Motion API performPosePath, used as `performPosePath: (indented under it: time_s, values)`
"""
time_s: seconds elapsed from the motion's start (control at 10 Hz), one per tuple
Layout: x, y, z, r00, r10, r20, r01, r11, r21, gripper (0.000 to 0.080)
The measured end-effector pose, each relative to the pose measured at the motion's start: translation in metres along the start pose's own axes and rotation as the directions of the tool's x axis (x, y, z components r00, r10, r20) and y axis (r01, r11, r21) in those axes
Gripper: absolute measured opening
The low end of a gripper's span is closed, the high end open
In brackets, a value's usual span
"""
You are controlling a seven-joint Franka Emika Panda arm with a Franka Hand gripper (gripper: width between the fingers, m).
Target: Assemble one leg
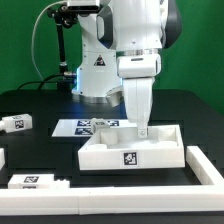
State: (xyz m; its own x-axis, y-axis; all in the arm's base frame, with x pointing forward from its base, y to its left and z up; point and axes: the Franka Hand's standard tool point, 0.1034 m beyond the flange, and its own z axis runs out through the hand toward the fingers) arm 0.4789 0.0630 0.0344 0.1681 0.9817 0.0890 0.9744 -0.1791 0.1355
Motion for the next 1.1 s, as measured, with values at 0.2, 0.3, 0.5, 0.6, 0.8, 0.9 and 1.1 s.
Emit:
performPosePath:
  time_s: [0.2,0.3,0.5,0.6,0.8,0.9,1.1]
  values:
    - [0.009,0.002,0.012,0.996,-0.09,0.0,0.09,0.996,0.011,0.0057]
    - [0.012,0.004,0.018,0.994,-0.112,0.007,0.112,0.993,0.024,0.0057]
    - [0.008,0.005,0.023,0.992,-0.122,0.025,0.121,0.992,0.038,0.0057]
    - [0.008,0.004,0.024,0.992,-0.121,0.025,0.12,0.992,0.039,0.0057]
    - [0.007,0.003,0.025,0.992,-0.121,0.025,0.119,0.992,0.042,0.0057]
    - [0.007,0.003,0.025,0.992,-0.12,0.025,0.119,0.992,0.043,0.0057]
    - [0.01,0.004,0.027,0.991,-0.134,0.022,0.133,0.99,0.041,0.0057]
